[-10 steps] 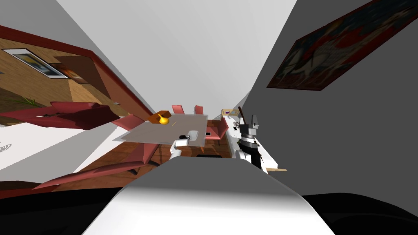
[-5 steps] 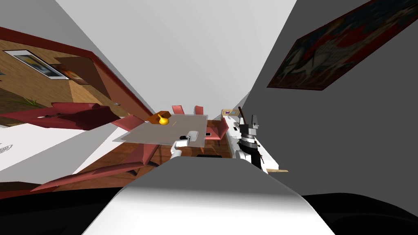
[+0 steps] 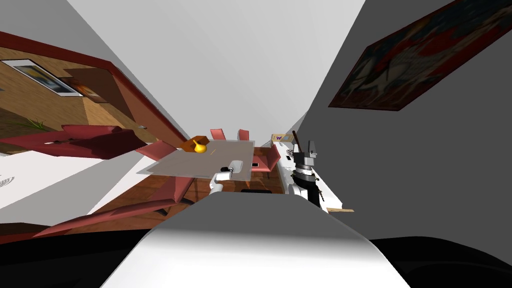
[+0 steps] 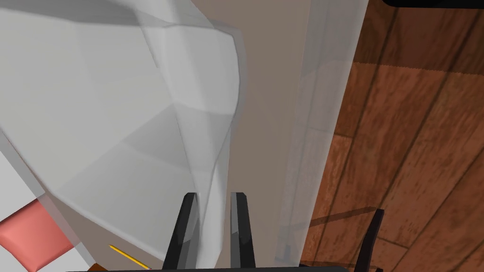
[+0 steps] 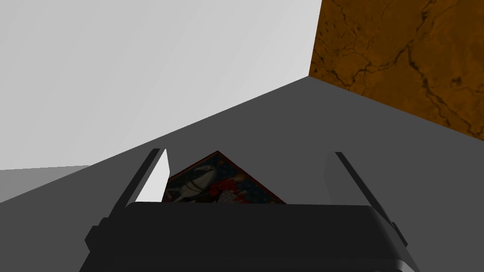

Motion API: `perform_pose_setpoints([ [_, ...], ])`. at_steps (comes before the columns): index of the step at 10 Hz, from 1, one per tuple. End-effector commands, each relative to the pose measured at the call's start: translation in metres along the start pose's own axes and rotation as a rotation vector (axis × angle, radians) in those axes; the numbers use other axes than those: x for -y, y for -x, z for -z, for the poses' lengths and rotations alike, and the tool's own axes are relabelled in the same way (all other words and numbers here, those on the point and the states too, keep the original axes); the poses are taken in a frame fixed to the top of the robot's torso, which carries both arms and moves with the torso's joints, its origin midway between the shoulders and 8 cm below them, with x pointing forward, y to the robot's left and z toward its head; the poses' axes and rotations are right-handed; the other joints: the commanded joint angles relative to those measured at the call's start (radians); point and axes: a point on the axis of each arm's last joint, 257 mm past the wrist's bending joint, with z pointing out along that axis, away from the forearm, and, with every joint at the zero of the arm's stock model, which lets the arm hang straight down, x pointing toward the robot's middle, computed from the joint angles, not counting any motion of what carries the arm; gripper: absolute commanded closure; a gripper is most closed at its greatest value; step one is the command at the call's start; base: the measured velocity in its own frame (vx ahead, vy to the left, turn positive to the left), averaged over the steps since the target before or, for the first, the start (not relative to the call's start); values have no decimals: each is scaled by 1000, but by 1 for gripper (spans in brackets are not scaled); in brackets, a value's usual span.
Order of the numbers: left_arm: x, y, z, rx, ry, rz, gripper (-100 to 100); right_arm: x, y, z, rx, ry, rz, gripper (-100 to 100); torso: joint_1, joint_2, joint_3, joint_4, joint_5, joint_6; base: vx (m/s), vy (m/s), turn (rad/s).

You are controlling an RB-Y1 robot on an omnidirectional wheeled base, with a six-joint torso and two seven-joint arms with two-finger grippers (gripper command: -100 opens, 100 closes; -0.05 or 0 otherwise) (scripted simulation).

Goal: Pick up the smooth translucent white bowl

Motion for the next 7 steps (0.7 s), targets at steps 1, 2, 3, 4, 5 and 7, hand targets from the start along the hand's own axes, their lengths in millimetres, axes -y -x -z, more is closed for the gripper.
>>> perform_pose_setpoints([
  [1, 0, 0, 0, 0, 0, 0, 100, 0, 0, 0, 0, 0, 0, 0, 0, 0, 0, 0, 0, 0, 0, 0, 0],
  [2, 0, 0, 0, -1, 1, 1, 100, 0, 0, 0, 0, 0, 0, 0, -1, 1, 1, 0, 0, 0, 0, 0, 0],
  [3, -1, 0, 0, -1, 2, 0, 100, 0, 0, 0, 0, 0, 0, 0, 0, 1, 1, 1, 0, 0, 0, 0, 0],
  [4, -1, 0, 0, -1, 2, -1, 0, 0, 0, 0, 0, 0, 0, 0, 0, 0, 1, 1, 0, 0, 0, 0, 0],
  [5, 6, 2, 5, 3, -6, -3, 100, 0, 0, 0, 0, 0, 0, 0, 0, 0, 1, 1, 0, 0, -24, -9, -5],
  [7, 11, 4, 12, 3, -6, -3, 100, 0, 0, 0, 0, 0, 0, 0, -1, 3, 2, 2, -1, -1, -41, -8, 1],
])
